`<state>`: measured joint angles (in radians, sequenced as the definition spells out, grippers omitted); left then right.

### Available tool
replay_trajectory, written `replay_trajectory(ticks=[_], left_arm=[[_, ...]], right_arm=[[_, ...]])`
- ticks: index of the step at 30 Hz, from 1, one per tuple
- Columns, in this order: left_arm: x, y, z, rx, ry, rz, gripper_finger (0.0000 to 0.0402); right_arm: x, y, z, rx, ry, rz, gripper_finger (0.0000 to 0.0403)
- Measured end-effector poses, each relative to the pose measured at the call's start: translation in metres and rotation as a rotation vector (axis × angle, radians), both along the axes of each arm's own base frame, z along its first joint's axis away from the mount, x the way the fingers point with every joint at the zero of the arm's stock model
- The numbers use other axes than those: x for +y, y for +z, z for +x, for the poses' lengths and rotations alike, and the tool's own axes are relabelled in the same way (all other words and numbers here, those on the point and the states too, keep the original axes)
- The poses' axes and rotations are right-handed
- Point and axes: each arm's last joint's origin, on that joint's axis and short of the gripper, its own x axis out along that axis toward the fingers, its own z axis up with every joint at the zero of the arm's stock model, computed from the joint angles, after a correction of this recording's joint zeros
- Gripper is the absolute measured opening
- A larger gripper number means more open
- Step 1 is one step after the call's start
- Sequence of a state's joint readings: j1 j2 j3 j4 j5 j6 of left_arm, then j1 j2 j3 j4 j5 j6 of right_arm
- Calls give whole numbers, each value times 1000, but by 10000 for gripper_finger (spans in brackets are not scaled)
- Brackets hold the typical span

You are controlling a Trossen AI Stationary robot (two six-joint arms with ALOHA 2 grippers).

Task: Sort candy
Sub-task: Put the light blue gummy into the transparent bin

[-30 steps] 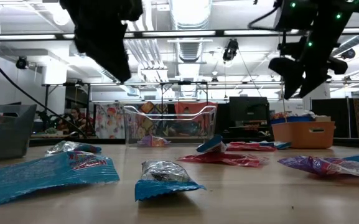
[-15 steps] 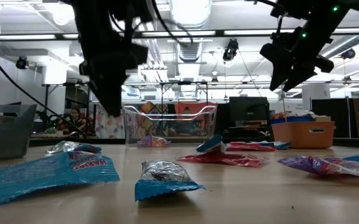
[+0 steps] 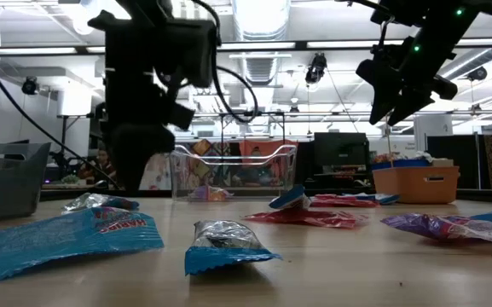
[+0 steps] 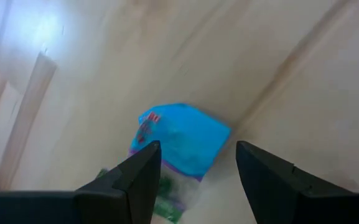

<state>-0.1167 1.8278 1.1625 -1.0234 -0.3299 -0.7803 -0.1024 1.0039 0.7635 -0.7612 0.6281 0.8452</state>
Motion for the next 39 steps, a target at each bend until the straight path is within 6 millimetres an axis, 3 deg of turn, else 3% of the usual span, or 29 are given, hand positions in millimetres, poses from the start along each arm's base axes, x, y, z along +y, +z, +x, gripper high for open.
replay_trajectory(ticks=[13,17,25,27,30,39], left_arm=[[-1,-28,5,91,13,16,170],[-1,-29,5,89,14,14,136],[-1,-29,6,79,15,5,20],[-1,-28,6,79,15,8,6],[-3,-21,8,65,-23,7,8],[-29,29,34,-131,-278,-78,0]], right_arm=[[0,0,0,-3,0,-1,215],[0,0,0,-2,0,-1,215],[0,-5,-1,13,0,1,215],[0,-6,-2,18,0,2,215],[0,-9,-3,25,0,2,215],[1,-14,-4,43,11,2,215]])
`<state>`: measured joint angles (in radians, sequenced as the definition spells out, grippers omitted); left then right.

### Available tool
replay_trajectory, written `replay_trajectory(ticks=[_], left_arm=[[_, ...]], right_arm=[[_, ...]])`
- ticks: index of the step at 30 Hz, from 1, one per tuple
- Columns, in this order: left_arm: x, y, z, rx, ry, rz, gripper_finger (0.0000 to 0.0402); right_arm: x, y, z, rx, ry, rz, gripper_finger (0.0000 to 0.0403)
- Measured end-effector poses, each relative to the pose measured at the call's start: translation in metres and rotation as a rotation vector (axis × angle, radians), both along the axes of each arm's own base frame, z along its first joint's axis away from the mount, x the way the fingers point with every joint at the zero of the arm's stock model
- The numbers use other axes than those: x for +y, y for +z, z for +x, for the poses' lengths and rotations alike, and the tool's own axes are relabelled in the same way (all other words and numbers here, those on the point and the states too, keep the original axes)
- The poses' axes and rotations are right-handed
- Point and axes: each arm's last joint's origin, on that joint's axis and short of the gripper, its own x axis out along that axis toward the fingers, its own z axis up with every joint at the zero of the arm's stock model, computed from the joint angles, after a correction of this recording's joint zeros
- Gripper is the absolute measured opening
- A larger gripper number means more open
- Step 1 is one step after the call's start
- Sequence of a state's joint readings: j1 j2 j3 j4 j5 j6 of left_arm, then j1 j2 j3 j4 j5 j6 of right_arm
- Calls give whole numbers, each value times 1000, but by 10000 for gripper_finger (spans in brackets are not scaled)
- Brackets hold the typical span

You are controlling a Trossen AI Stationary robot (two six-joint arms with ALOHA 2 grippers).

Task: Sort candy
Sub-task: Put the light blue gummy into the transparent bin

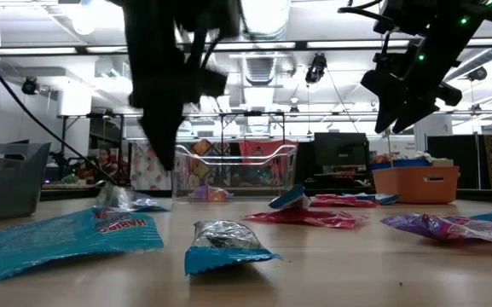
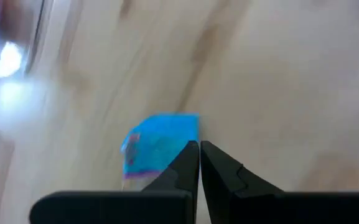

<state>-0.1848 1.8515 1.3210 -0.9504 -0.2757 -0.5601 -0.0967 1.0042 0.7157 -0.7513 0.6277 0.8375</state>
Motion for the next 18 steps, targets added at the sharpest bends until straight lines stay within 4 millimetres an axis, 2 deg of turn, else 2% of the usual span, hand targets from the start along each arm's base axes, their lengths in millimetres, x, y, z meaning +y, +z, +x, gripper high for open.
replay_trajectory(ticks=[4,8,13,18], left_arm=[[-13,17,7,-40,-112,-25,1],[-15,23,6,-39,-51,-39,17],[-9,13,-8,67,93,-15,72],[-6,-10,-17,91,101,-1,153]], right_arm=[[4,-1,0,5,21,2,215],[10,-2,1,6,55,7,215],[16,-2,2,0,88,8,215],[20,-2,2,-6,98,12,215]])
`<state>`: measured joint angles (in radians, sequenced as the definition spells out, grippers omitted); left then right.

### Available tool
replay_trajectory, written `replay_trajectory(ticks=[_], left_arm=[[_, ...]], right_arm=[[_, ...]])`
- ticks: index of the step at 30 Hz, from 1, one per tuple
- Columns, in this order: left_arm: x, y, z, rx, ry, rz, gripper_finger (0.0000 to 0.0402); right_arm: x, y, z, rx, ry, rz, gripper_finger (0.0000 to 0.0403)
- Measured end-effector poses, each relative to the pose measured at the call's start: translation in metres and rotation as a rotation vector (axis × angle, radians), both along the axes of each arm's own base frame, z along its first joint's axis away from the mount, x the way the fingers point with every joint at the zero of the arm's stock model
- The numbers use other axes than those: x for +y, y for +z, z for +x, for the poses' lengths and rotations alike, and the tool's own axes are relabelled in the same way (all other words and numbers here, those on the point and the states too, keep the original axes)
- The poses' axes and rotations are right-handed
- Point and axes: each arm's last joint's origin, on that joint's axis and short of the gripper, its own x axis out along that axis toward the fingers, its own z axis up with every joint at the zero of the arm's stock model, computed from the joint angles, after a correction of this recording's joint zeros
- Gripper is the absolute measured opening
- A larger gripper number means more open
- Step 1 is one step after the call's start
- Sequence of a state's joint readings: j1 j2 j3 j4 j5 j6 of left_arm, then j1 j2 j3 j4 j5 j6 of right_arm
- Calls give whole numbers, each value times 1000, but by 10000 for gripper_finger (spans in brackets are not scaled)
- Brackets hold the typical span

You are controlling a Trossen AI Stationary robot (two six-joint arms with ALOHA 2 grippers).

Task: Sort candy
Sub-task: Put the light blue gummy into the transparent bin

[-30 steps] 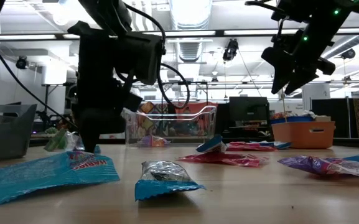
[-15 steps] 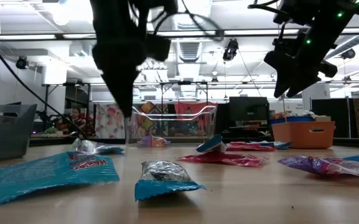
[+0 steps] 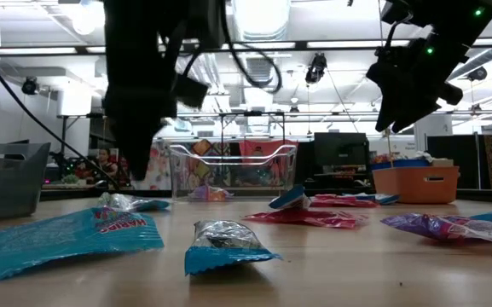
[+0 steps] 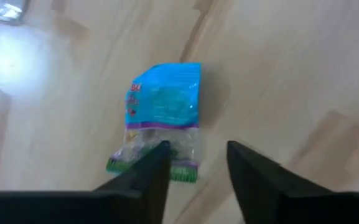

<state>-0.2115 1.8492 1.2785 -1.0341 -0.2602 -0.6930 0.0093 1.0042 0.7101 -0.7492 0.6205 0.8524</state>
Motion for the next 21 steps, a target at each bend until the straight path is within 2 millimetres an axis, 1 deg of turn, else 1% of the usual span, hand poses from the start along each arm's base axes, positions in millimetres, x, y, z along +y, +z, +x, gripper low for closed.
replay_trajectory(ticks=[3,5,10,16,18,21], left_arm=[[6,-15,-4,2,20,-14,191],[11,-22,-8,9,50,-13,207],[22,-35,-15,27,93,-4,220],[27,-43,-20,18,98,-11,210],[27,-44,-20,19,96,-11,198],[27,-44,-19,16,81,-14,164]], right_arm=[[0,0,0,-1,-1,1,215],[0,0,0,-2,-2,1,215],[0,0,0,-12,-9,4,215],[0,0,1,-16,-9,5,215],[0,0,1,-16,-9,5,215],[0,1,2,-28,-9,5,215]])
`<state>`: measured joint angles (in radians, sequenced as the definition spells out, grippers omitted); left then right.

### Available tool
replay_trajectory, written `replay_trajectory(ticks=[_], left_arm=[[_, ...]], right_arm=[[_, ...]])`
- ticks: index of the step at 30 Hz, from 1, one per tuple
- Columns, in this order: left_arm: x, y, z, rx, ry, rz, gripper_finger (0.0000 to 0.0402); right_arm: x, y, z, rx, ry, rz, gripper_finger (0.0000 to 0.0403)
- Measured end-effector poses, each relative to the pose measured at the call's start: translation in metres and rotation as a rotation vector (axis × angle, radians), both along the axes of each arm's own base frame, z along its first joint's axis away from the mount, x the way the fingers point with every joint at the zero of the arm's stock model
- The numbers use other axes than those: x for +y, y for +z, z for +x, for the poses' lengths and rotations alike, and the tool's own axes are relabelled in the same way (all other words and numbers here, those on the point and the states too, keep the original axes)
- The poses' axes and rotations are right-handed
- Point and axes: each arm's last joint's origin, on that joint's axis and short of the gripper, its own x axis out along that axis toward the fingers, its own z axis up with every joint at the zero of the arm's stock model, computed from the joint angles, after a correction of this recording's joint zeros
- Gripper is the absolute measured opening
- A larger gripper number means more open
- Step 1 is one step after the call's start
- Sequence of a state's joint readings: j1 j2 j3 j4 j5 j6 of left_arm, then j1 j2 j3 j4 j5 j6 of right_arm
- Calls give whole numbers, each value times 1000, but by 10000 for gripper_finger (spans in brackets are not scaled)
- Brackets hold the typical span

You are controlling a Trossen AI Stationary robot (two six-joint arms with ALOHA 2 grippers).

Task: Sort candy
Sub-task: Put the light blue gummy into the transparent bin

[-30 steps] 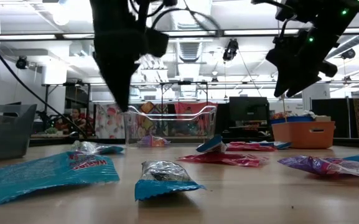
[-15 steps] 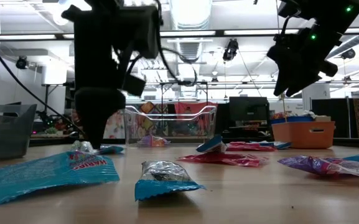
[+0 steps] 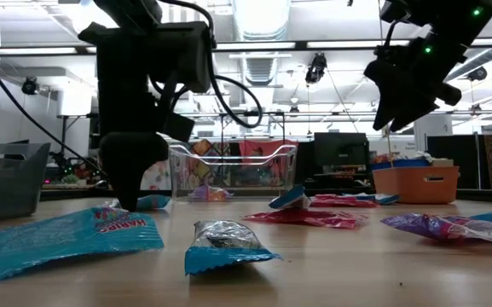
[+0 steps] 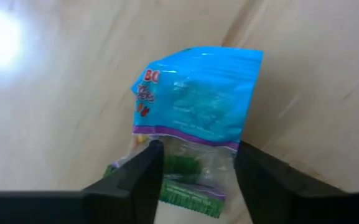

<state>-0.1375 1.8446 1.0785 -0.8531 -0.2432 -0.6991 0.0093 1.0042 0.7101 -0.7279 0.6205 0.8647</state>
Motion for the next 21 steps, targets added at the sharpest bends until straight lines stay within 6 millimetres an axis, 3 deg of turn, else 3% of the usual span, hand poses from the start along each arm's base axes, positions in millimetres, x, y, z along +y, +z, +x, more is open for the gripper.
replay_trajectory(ticks=[8,16,21], left_arm=[[-3,4,6,-10,-92,-1,14],[-11,27,13,-94,-324,28,2],[-12,56,17,-280,-406,27,1]], right_arm=[[0,0,1,-7,2,-1,215],[8,0,2,-9,57,38,215],[24,1,4,-20,170,27,215]])
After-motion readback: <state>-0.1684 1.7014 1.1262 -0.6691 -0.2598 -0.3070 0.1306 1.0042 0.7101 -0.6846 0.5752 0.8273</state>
